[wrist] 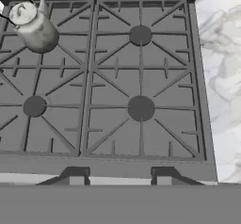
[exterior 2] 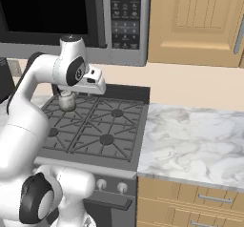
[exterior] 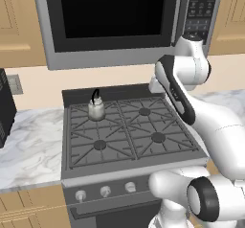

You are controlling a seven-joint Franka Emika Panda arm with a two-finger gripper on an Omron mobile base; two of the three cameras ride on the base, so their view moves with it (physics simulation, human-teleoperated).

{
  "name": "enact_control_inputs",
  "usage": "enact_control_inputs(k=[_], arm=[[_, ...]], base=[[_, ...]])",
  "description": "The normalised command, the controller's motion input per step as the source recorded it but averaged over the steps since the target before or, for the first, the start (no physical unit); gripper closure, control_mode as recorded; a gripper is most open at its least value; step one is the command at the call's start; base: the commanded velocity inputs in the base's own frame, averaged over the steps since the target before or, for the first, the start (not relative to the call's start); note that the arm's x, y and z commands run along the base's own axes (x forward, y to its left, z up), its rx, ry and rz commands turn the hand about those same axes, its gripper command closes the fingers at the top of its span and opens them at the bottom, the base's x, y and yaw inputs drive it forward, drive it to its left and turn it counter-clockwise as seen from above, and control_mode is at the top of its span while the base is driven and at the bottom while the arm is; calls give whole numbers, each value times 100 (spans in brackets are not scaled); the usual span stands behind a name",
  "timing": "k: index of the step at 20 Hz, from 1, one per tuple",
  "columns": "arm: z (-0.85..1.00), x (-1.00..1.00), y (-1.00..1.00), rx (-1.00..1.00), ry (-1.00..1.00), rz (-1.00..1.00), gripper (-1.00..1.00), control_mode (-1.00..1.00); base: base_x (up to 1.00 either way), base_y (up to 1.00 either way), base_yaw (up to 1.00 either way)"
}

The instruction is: Lower the heat of the kettle.

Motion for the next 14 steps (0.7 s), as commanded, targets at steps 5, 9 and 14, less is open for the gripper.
enact_control_inputs(k=[5,9,14], arm=[[-5,-33,9,0,-1,6,-100,-100],[-37,-67,66,-12,-6,18,-100,-100],[-42,-64,93,-27,0,24,-100,-100]], base=[[0,0,0],[0,0,0],[0,0,0]])
